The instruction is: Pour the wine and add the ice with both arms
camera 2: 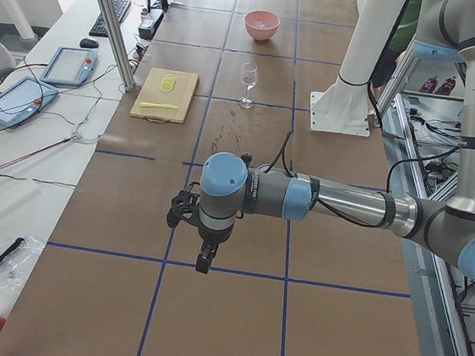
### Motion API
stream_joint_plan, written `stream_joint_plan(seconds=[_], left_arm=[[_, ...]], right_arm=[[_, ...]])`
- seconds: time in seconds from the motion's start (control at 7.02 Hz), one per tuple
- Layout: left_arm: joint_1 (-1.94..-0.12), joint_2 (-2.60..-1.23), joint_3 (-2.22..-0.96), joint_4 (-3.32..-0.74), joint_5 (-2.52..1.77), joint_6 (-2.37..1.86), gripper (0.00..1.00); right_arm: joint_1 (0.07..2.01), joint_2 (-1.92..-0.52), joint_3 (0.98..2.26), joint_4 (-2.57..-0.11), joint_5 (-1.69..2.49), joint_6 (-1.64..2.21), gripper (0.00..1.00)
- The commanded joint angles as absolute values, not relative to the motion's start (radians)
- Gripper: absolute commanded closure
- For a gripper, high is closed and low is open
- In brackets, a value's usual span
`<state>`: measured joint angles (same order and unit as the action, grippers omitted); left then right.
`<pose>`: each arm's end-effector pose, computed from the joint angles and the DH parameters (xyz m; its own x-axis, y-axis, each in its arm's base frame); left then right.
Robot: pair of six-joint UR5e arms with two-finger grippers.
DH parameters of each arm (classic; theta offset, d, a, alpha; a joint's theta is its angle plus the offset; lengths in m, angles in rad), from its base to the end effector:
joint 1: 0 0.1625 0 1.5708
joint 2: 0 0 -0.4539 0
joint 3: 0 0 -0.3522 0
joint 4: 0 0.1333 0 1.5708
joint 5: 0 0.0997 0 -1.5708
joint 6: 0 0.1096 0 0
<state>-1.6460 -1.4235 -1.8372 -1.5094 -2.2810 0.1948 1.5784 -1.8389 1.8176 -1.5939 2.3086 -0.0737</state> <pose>-0.0908 -0.3817 0.6468 0.7591 0.1736 -0.6274 -0.0733 0.9805 0.1826 0.0621 -0.3274 0.6931 0.7383 -0.0382 0.6734 0.0469 0.9989 0.0052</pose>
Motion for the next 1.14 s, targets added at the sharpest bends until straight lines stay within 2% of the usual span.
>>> stream_joint_plan(seconds=[0.0,0.71,1.0], left_arm=[[-1.646,-1.427,-1.842,-1.514,-2.280,0.199,0.00],[-1.641,-1.424,-1.784,-1.705,-2.278,0.201,0.00],[-1.640,-1.428,-1.772,-1.854,-2.287,0.195,0.00]], right_arm=[[1.595,-1.839,1.819,-1.589,2.307,-0.072,0.00],[1.592,-1.829,1.833,-1.586,2.326,-0.058,0.00],[1.592,-1.802,1.851,-1.483,2.325,-0.057,0.00]])
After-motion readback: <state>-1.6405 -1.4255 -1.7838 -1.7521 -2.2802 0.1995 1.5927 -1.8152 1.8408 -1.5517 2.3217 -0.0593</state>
